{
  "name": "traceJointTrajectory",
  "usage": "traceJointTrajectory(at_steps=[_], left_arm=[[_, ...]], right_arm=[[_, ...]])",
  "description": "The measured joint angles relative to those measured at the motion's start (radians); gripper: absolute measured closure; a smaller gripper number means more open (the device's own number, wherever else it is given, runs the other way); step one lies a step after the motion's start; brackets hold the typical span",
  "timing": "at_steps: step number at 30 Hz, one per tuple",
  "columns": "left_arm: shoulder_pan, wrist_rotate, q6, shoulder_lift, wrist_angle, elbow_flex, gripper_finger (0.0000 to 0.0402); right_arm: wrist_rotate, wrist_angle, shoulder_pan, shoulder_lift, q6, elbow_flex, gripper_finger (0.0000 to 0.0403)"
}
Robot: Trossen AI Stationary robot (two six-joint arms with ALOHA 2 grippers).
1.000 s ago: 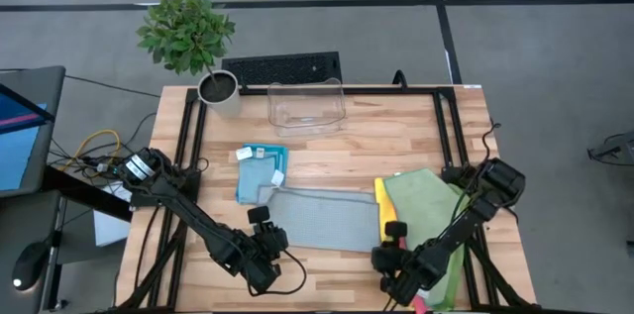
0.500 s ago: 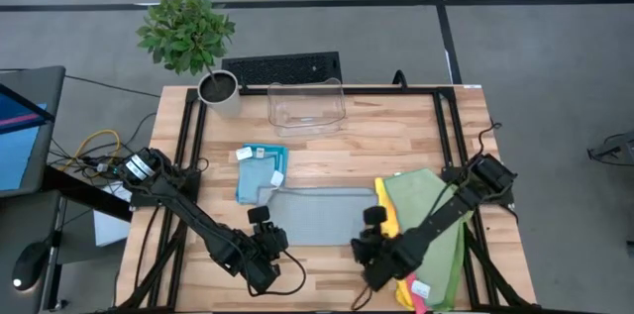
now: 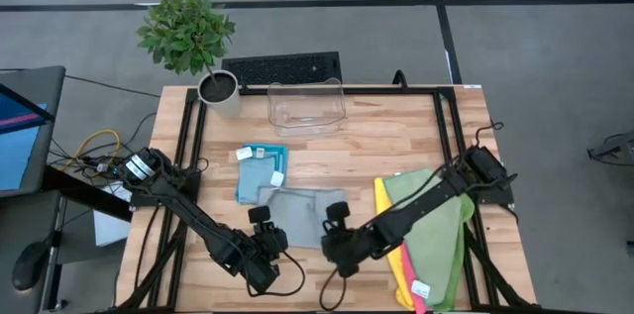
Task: Fold microfiber towels
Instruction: Fold the gray microfiber cloth
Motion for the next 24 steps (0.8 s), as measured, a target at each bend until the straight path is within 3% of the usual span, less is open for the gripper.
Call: traceJointTrajectory(at_steps=[8,18,24], left_arm=[[0.000,-0.004,0.000,0.000,0.000,0.000,0.0269],[0.000,-0.003,-0.014,0.000,0.005,0.000,0.0269],[0.000,0.003,-0.020,0.000,0.005,0.000,0.0269]], right_arm=[[-0.046,0.109,-0.014,0.007,-0.030,-0.005,0.0382],[-0.092,0.215,-0.036,0.128,-0.076,-0.006,0.0374],[-0.115,0.222,-0.033,0.129,-0.111,0.018,0.0325]])
